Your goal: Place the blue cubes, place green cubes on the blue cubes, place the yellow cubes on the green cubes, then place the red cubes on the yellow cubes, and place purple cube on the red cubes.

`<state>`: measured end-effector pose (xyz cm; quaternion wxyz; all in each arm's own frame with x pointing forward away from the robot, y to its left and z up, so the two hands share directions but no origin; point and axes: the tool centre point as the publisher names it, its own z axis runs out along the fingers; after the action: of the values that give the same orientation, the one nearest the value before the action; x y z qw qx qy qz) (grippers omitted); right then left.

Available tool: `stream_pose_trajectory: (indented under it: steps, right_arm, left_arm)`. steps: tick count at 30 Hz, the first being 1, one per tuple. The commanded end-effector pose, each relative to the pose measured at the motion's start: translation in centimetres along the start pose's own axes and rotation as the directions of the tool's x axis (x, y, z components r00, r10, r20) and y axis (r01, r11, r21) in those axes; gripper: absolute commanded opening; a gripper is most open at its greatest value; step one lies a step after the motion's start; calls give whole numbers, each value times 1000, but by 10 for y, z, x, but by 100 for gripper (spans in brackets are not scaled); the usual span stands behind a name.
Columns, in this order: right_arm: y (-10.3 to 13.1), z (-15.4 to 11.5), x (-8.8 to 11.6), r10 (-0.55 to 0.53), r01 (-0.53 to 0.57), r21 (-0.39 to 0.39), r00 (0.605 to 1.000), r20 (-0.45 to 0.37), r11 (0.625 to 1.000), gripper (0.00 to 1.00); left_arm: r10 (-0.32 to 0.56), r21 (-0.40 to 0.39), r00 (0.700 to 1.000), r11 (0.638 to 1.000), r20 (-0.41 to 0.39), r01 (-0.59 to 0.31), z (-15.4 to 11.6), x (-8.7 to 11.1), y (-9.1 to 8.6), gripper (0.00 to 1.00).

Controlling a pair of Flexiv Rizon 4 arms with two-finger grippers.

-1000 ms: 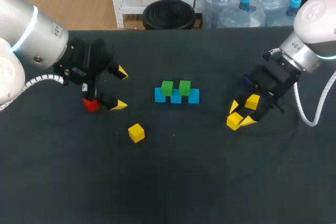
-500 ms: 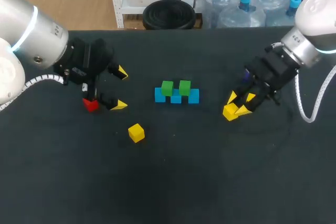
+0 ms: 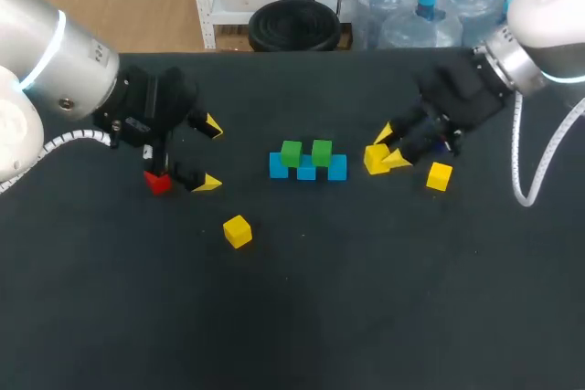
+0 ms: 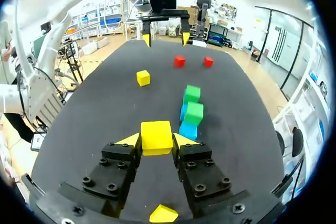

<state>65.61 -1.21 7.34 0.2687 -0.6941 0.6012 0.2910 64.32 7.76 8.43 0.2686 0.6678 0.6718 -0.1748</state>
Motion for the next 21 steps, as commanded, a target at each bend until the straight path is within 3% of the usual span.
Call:
stream_pose_trajectory:
  steps: [1,8,21]
  right_arm:
    - [-1,7,-14,10,-9,34,999,-31,999,0]
    - [-17,19,-24,83,-82,98,997,1,992,0]
    - [-43,42,-51,109,-107,128,994,-4,986,0]
  left_arm:
    - [3,-1,1000,1000,5,-3,0,1,0,100]
    - [3,-1,1000,1000,5,-3,0,1,0,100]
    - [3,-1,1000,1000,5,-3,0,1,0,100]
